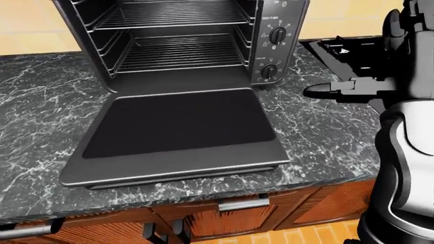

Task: Close the toaster oven door.

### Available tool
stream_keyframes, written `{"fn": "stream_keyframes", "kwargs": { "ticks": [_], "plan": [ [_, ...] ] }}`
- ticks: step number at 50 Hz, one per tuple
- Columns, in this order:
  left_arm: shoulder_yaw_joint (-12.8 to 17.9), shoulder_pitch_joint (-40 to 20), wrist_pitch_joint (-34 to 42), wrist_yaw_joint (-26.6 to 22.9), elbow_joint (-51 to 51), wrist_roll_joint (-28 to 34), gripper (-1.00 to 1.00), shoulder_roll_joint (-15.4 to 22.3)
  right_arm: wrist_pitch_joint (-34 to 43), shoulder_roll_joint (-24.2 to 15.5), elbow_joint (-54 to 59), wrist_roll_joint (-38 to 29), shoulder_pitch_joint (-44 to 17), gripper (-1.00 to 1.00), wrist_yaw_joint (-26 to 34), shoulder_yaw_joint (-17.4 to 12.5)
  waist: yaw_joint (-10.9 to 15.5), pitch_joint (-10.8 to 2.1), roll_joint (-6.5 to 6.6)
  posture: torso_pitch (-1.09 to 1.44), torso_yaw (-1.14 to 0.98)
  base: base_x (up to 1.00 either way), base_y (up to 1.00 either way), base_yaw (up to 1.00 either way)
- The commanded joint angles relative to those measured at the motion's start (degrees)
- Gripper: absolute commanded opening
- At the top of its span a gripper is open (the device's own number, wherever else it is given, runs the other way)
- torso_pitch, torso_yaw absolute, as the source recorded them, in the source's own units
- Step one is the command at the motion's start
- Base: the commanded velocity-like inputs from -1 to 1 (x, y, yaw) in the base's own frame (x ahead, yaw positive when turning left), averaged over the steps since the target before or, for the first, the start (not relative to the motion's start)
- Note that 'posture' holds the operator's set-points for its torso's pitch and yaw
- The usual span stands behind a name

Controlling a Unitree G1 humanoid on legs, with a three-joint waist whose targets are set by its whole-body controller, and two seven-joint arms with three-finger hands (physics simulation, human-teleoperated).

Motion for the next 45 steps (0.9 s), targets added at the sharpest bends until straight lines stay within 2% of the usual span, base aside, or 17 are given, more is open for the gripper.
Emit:
{"fn": "stream_keyframes", "kwargs": {
  "ticks": [1, 8, 14, 34, 45],
  "plan": [
    [0.34, -0.83, -2.0, -0.96, -2.01, 0.16, 1.0, 0.92, -3.29, -1.23, -1.28, -1.69, -1.17, 1.0, 1.21, -0.71, -0.03, -1.22, 0.19, 0.0, 0.0, 0.0, 0.0, 0.0],
    [1.51, -0.95, -2.53, -0.89, -1.32, -1.52, 1.0, 1.35, -5.94, -0.75, 0.39, -5.95, -1.57, 1.0, 2.93, -0.2, 0.16, -1.38, 0.11, 0.0, 0.0, 0.0, 0.0, 0.0],
    [1.73, -0.64, -2.39, -0.59, -1.55, -2.59, 1.0, 1.69, -10.25, 1.28, 0.51, -8.66, 1.23, 1.0, 4.78, 0.06, 0.26, -1.4, 0.03, 0.0, 0.0, 0.0, 0.0, 0.0],
    [1.81, -0.55, -0.55, 0.19, -1.85, -3.09, 1.0, 2.28, -14.24, 6.38, 0.0, -13.75, 4.42, 1.0, 8.49, 1.7, 0.11, -1.69, 0.38, 0.0, 0.0, 0.0, 0.0, 0.0],
    [2.05, -0.63, 0.15, 0.25, -2.2, -3.02, 1.0, 2.49, -15.79, 7.18, -0.32, -17.13, 4.96, 1.0, 9.54, 2.38, 0.0, -1.73, 0.41, 0.0, 0.0, 0.0, 0.0, 0.0]
  ]
}}
